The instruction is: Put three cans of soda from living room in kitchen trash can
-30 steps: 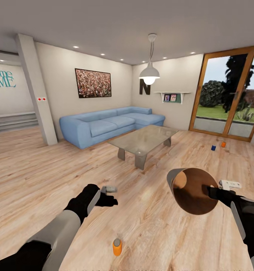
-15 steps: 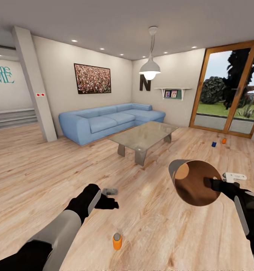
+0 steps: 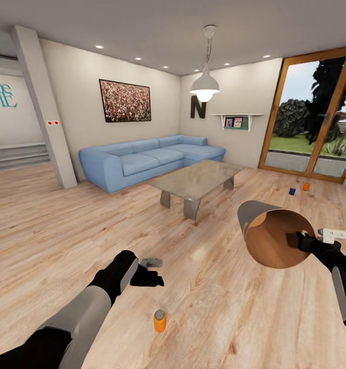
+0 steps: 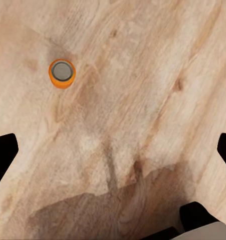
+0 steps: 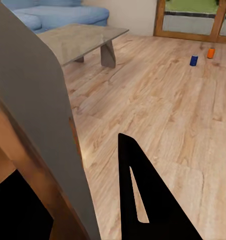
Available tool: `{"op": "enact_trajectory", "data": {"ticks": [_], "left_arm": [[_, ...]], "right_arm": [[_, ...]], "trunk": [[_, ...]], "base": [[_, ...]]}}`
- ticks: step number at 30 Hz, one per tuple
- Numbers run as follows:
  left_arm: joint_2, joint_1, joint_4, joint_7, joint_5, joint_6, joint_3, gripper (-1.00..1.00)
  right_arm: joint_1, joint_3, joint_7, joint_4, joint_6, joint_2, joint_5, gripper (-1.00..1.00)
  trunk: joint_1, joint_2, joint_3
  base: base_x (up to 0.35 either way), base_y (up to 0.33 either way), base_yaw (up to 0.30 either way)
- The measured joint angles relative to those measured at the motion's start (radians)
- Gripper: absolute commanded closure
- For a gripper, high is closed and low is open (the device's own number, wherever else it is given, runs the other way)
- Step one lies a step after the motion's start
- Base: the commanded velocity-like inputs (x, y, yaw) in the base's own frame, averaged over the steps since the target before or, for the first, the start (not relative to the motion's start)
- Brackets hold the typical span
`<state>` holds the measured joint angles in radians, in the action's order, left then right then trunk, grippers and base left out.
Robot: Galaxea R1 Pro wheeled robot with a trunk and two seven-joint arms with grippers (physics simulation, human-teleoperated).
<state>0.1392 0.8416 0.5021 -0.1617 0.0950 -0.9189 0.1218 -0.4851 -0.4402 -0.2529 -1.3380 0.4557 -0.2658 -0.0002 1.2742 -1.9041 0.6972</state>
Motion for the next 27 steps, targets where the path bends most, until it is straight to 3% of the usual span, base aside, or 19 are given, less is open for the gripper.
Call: {"op": "enact_trajectory", "data": {"ticks": [6,27], "left_arm": [[0.001,0.000,0.000,-0.002,0.000,-0.001,0.000,-1.00],[0.004,0.000,0.000,-0.003,0.000,0.001,0.001,-1.00]], "right_arm": [[0.000,-0.003,-0.006,0.000,-0.031,0.000,0.003,1.00],[0.001,0.007,-0.005,0.000,-0.037,0.006,0.005,1.00]], "trunk": [[0.023,-0.042,0.028],[0.104,-0.189,0.127]], "base": [[0.000,0.000,0.000],[0.000,0.000,0.000]]}}
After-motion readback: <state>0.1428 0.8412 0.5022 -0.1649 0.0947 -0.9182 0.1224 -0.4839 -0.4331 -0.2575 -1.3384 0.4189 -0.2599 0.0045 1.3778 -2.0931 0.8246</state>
